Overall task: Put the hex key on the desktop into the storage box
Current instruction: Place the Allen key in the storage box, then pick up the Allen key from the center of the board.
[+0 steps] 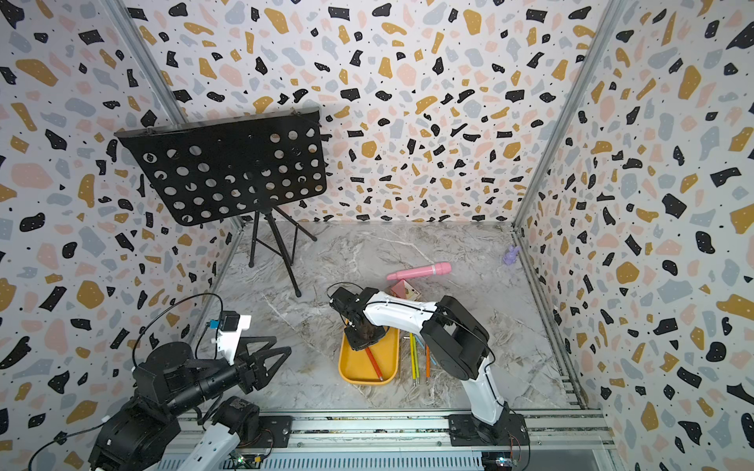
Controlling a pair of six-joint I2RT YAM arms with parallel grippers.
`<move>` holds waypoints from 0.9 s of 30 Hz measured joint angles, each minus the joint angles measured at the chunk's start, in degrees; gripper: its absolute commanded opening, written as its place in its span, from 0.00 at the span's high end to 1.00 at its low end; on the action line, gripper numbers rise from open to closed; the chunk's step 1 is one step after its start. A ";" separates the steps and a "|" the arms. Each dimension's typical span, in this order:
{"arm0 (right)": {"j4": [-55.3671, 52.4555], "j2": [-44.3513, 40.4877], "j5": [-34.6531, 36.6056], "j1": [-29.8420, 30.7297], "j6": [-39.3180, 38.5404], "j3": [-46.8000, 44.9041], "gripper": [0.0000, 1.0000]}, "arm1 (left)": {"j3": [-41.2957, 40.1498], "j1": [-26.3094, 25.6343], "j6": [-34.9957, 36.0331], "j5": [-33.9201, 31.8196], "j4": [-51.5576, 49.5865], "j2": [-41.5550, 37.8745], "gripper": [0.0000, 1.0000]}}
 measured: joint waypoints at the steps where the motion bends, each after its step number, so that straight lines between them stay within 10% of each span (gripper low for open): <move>1: 0.00 0.04 0.02 -0.02 0.02 0.00 0.65 | -0.02 0.00 0.00 0.00 0.00 0.00 0.28; 17: -0.94 -17.94 7.41 -0.90 2.08 -1.07 0.51 | 0.00 0.04 0.00 0.00 0.00 0.04 0.28; 27: -1.46 -37.97 11.69 -12.98 7.61 -20.22 0.53 | -0.02 0.13 0.00 0.02 0.00 0.04 0.28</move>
